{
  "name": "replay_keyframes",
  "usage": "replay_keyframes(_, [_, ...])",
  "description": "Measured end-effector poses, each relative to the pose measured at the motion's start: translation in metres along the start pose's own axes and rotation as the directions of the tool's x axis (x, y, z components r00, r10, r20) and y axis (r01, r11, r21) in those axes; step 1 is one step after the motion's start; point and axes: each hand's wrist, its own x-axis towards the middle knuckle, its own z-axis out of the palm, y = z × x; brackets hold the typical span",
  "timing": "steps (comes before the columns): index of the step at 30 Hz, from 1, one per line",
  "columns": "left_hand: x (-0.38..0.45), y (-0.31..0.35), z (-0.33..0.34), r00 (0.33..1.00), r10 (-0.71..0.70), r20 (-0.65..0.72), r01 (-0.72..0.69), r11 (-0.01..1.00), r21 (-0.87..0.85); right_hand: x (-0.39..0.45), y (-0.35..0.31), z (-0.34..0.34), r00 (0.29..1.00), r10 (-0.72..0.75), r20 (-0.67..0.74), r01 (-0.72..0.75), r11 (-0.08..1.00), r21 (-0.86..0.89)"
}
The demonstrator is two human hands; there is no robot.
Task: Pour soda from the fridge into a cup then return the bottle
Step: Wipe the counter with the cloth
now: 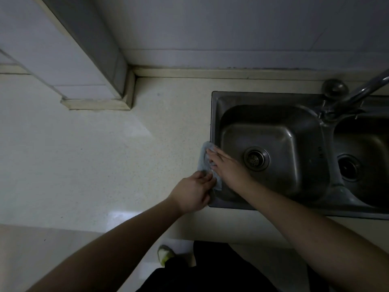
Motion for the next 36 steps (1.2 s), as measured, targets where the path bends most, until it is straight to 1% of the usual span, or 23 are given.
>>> replay_keyframes(2, [-0.004, 0.003, 0.003, 1.0, 0.012, 0.009, -0.012, 1.0, 0.016, -0.009, -0.003, 0.003, 1.0, -0.015, -0.014, 0.015, 0.999, -0.038])
replay_keyframes(4, [-0.011, 0.008, 0.007, 1.0, 0.028, -0.003, -0.028, 0.999, 0.016, -0.02, -0.007, 0.008, 1.0, -0.003, -0.026, 0.003, 1.0, -0.028])
replay_keyframes(7, [-0.025, 0.018, 0.013, 0.995, 0.075, -0.069, -0.074, 0.997, 0.017, -0.034, -0.013, 0.015, 0.999, 0.008, -0.033, -0.009, 1.0, -0.028])
replay_keyframes(11, [-0.04, 0.026, 0.017, 0.986, 0.126, -0.109, -0.123, 0.992, 0.032, -0.047, -0.021, 0.02, 0.999, 0.049, -0.002, -0.049, 0.995, -0.083])
replay_keyframes(12, [-0.043, 0.027, 0.019, 0.985, 0.132, -0.112, -0.13, 0.991, 0.026, -0.049, -0.024, 0.021, 0.998, 0.058, 0.008, -0.058, 0.996, -0.07])
replay_keyframes(16, [-0.056, 0.033, 0.024, 0.987, 0.131, -0.096, -0.133, 0.991, -0.014, -0.064, -0.036, 0.024, 0.996, 0.091, 0.02, -0.088, 0.988, -0.125])
replay_keyframes(19, [-0.064, 0.037, 0.025, 0.992, 0.112, -0.052, -0.114, 0.993, -0.038, -0.07, -0.047, 0.026, 0.997, 0.074, 0.021, -0.069, 0.981, -0.182])
replay_keyframes(22, [-0.074, 0.039, 0.029, 0.988, 0.151, -0.037, -0.152, 0.988, -0.035, -0.082, -0.052, 0.034, 0.996, 0.084, 0.008, -0.081, 0.978, -0.19])
replay_keyframes(26, [-0.091, 0.046, 0.037, 0.973, 0.224, -0.05, -0.224, 0.975, 0.008, -0.106, -0.053, 0.055, 0.99, 0.138, -0.035, -0.14, 0.985, -0.102])
replay_keyframes(29, [-0.1, 0.054, 0.043, 0.959, 0.284, -0.011, -0.284, 0.959, 0.027, -0.128, -0.05, 0.069, 0.984, 0.169, -0.055, -0.17, 0.986, -0.006])
replay_keyframes(36, [-0.089, 0.076, 0.051, 0.926, 0.364, 0.097, -0.369, 0.929, 0.028, -0.17, -0.03, 0.064, 0.954, 0.268, -0.134, -0.26, 0.963, 0.071])
